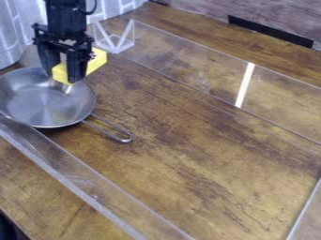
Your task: Put the yellow object in the silver pan
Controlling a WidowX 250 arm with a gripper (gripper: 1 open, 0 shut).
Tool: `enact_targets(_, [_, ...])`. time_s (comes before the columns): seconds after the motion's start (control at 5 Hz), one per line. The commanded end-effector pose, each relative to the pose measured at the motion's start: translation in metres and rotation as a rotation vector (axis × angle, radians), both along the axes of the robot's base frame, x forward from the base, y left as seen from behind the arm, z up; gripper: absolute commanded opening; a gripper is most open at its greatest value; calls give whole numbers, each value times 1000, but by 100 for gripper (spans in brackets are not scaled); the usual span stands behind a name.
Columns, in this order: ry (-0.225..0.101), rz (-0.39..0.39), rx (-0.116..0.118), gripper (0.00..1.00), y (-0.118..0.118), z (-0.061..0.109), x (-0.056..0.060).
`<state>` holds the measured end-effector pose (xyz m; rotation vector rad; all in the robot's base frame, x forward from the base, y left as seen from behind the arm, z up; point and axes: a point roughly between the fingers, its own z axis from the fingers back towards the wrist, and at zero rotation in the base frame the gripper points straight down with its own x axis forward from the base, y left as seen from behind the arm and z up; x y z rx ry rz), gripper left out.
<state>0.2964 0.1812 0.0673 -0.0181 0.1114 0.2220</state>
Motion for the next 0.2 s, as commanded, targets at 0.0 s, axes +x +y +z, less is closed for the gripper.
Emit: enact_targets(0.0, [-64, 15, 48, 0, 8, 25, -2])
